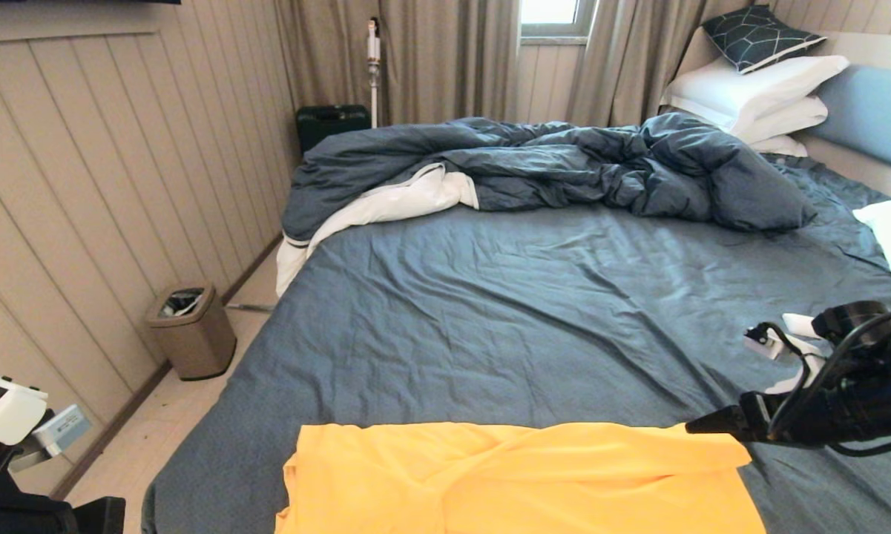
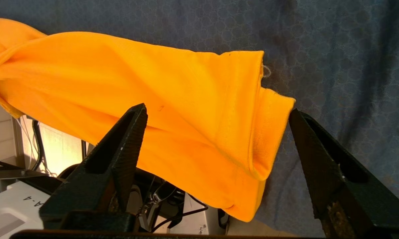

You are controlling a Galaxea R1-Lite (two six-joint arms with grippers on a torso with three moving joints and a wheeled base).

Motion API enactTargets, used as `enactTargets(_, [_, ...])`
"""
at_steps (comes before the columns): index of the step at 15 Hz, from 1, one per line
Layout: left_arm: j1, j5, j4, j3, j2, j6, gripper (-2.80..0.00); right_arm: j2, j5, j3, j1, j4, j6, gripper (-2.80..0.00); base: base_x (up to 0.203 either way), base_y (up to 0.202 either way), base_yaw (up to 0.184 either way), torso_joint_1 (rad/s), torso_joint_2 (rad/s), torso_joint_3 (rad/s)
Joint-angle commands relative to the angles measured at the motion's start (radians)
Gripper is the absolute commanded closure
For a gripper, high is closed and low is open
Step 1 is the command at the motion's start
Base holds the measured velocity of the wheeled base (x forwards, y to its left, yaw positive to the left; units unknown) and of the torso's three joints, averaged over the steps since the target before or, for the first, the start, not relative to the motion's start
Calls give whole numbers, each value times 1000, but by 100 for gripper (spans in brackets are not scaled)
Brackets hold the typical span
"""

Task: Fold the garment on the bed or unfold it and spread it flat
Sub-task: Fold the yellow T-shirt

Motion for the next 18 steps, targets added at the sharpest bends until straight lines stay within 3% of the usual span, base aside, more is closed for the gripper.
enactTargets(1, [0,0,-1,0,16,-6,0,-5,3,-9,-8,0,-3,-280,0,0,0,0,0,0])
enactTargets(18, [-4,-2,-1,62,-71,-52,0,-46,43,35,53,-1,-7,-280,0,0,0,0,0,0])
